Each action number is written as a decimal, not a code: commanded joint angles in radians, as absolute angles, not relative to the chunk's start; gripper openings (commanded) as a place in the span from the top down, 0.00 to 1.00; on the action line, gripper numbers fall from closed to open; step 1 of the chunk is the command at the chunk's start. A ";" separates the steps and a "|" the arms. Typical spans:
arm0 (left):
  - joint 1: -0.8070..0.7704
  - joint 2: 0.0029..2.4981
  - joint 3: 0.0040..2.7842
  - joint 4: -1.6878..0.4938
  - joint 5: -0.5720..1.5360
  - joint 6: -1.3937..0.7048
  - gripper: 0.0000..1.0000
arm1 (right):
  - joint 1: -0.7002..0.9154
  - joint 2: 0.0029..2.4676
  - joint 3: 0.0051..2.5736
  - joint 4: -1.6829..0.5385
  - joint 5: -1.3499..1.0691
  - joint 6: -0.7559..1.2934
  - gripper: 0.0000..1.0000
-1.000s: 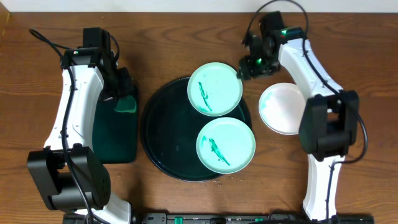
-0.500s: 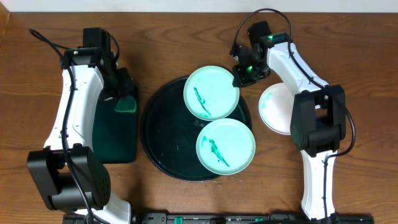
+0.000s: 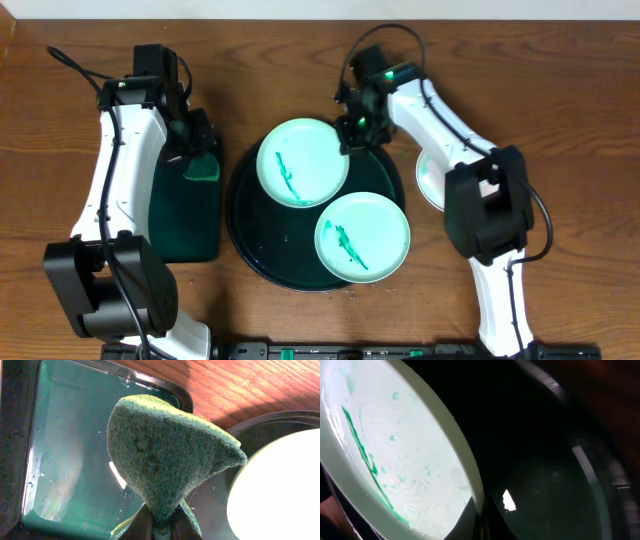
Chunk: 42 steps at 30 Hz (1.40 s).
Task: Clean dirty plates on tray and stack at the side
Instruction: 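Reach the right gripper to the top plate rim and grasp it, then scrub the held plate with the sponge in the left gripper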
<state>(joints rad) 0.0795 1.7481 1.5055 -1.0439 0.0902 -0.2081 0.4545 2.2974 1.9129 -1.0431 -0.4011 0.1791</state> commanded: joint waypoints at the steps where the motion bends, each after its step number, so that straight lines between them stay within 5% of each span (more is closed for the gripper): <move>1: 0.065 1.732 1.528 -1.045 0.104 -0.196 0.93 | 0.501 2.327 1.929 -1.040 -0.337 0.285 0.99; 21: -0.213 1.766 1.390 -0.897 0.104 -0.380 0.93 | 0.508 2.359 1.760 -0.971 -0.192 0.414 0.99; 35: -0.286 2.059 1.374 -0.827 0.072 -0.459 0.93 | 0.508 2.359 1.756 -0.964 -0.199 0.411 0.99; 38: -0.286 2.084 1.374 -0.826 0.150 -0.441 0.93 | 0.508 2.359 1.756 -0.964 -0.199 0.411 0.99; 42: -0.286 2.082 1.375 -0.769 0.509 -0.167 0.93 | 0.508 2.359 1.756 -0.961 -0.199 0.411 0.99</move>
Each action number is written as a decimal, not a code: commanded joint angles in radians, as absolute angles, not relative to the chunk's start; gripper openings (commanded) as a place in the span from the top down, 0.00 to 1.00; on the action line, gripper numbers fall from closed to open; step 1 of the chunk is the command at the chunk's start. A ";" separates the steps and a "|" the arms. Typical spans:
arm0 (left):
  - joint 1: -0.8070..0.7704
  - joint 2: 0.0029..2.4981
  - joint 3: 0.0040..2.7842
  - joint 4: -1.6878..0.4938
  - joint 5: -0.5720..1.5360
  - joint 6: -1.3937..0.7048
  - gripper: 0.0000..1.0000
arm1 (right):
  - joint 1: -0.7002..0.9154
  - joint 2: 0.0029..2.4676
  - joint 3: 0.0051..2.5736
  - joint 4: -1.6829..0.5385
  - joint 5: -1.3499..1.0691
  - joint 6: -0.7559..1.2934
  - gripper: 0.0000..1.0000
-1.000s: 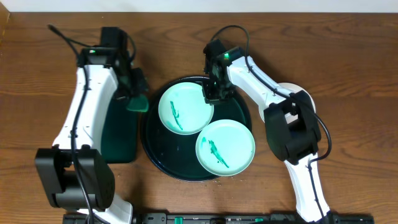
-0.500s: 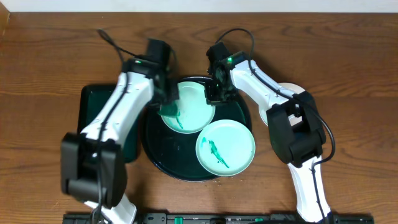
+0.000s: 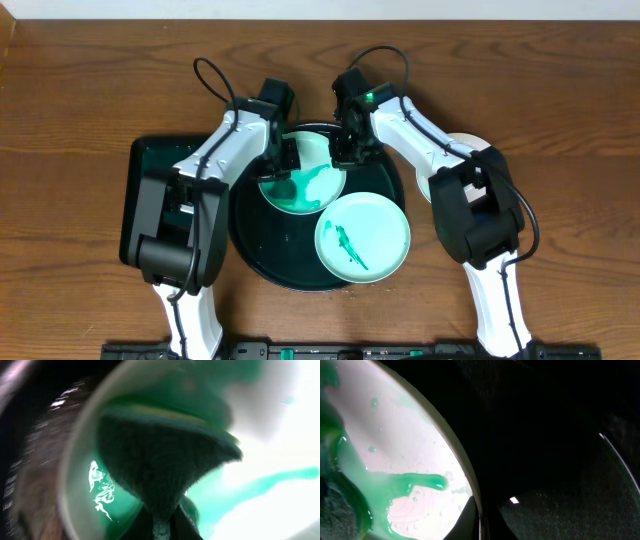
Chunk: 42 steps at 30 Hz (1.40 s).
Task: Clean dirty plates on tray and stack at the side
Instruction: 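Scrub the held plate with the sponge in the left gripper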
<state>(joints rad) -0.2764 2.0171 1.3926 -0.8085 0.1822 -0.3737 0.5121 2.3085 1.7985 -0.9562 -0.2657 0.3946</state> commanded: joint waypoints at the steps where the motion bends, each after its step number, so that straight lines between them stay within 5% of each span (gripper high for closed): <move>1: -0.286 2.082 1.375 -0.756 0.606 -0.097 0.93 | 0.508 2.359 1.756 -0.961 -0.199 0.411 0.99; 6: -0.282 2.082 1.375 -0.710 0.615 -0.071 0.93 | 0.508 2.359 1.756 -0.961 -0.199 0.411 0.99; 13: -0.269 2.081 1.391 -0.857 -0.120 -0.515 0.93 | 0.508 2.359 1.756 -0.961 -0.199 0.411 0.99; 18: -0.270 2.078 1.399 -0.939 -0.297 -0.564 0.93 | 0.508 2.359 1.755 -0.961 -0.199 0.411 0.99; 21: -0.272 2.078 1.399 -0.924 -0.251 -0.561 0.93 | 0.508 2.359 1.755 -0.961 -0.199 0.411 0.99; 29: -0.273 2.078 1.398 -0.700 0.561 -0.142 0.93 | 0.508 2.359 1.755 -0.961 -0.199 0.411 0.99; 42: -0.094 1.967 1.473 -0.648 0.531 -0.142 0.93 | 0.508 2.359 1.755 -0.965 -0.199 0.403 0.99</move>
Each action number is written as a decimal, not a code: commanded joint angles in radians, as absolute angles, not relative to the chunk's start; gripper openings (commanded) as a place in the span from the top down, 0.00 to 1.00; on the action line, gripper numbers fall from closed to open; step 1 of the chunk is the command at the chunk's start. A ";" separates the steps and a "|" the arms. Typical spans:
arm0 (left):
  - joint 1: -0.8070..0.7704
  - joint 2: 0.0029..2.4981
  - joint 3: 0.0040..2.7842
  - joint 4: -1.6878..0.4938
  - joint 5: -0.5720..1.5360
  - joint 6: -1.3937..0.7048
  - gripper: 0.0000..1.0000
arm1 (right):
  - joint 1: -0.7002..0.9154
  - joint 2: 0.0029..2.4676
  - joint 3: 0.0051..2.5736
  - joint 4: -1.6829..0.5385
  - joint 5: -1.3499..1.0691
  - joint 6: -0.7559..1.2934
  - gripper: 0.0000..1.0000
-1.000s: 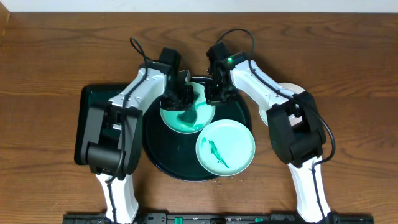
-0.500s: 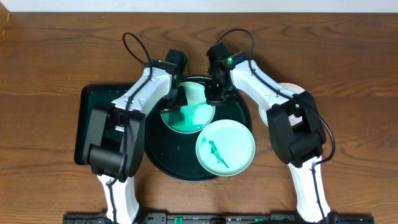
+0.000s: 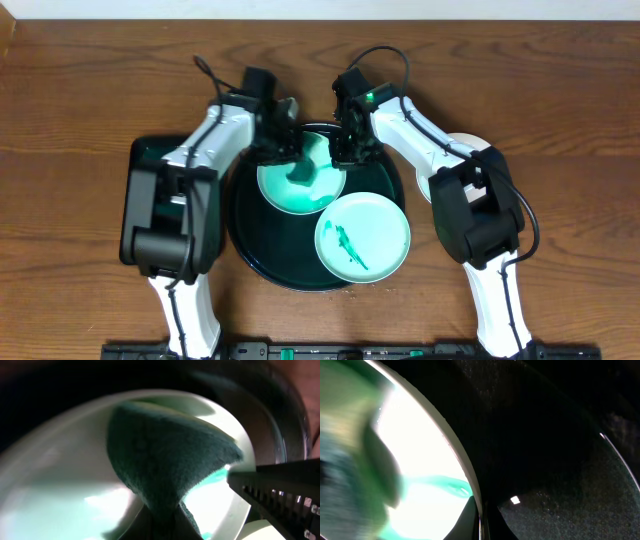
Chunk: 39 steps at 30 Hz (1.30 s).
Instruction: Clean dirty plates on tray and stack at the side
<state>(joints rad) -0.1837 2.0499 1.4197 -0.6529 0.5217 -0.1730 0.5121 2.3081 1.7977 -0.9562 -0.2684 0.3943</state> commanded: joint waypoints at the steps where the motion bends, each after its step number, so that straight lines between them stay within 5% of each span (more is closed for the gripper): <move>1: -0.065 1.934 1.473 -0.649 0.531 -0.142 0.93 | 0.508 2.359 1.755 -0.965 -0.199 0.402 0.99; 7: 0.064 1.756 1.473 -0.743 0.514 -0.142 0.93 | 0.508 2.357 1.757 -0.958 -0.242 0.368 0.99; 15: 0.150 1.646 1.473 -0.962 0.198 -0.143 0.93 | 0.517 2.269 1.760 -0.956 -0.222 0.305 0.99; 39: 0.200 1.647 1.460 -0.991 0.137 -0.143 0.93 | 0.958 1.926 1.760 -0.969 1.127 0.208 0.99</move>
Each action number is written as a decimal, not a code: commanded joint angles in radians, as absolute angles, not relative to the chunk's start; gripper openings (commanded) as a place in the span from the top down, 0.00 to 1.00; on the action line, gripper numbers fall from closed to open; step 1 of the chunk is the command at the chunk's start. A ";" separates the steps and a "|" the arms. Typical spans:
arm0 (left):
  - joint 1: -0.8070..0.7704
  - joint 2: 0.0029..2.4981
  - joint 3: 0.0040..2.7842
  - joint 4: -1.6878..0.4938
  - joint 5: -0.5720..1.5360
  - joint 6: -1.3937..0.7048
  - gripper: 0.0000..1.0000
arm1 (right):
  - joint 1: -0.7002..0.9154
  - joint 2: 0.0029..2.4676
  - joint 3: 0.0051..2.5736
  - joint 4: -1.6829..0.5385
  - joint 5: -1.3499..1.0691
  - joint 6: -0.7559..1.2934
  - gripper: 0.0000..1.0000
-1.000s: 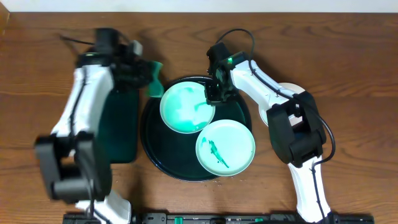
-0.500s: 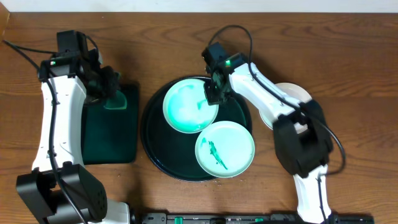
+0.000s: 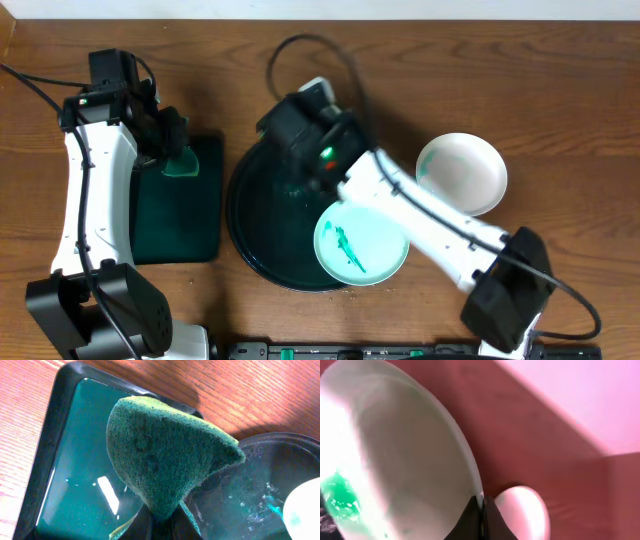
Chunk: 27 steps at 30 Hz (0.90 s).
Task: Clean dirty plates on tray and stack at the side
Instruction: 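Lift the plate with the right gripper and stack it on the cleaned plate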
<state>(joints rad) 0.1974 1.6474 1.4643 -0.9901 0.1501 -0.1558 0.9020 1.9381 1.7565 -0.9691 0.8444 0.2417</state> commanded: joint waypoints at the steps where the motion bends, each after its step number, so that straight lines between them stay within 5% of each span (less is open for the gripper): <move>1: 0.200 1.647 1.459 -0.991 0.137 -0.143 0.93 | 0.986 1.926 1.760 -0.968 1.191 0.208 0.99; 9: 0.200 1.647 1.459 -0.991 0.137 -0.143 0.93 | 1.070 1.926 1.760 -0.964 1.463 0.208 0.99; 14: 0.200 1.647 1.459 -0.993 0.137 -0.143 0.93 | 1.063 1.926 1.760 -0.965 1.425 0.216 0.99; 27: 0.200 1.647 1.459 -0.995 0.137 -0.143 0.93 | 0.827 1.916 1.761 -0.966 0.514 0.276 0.99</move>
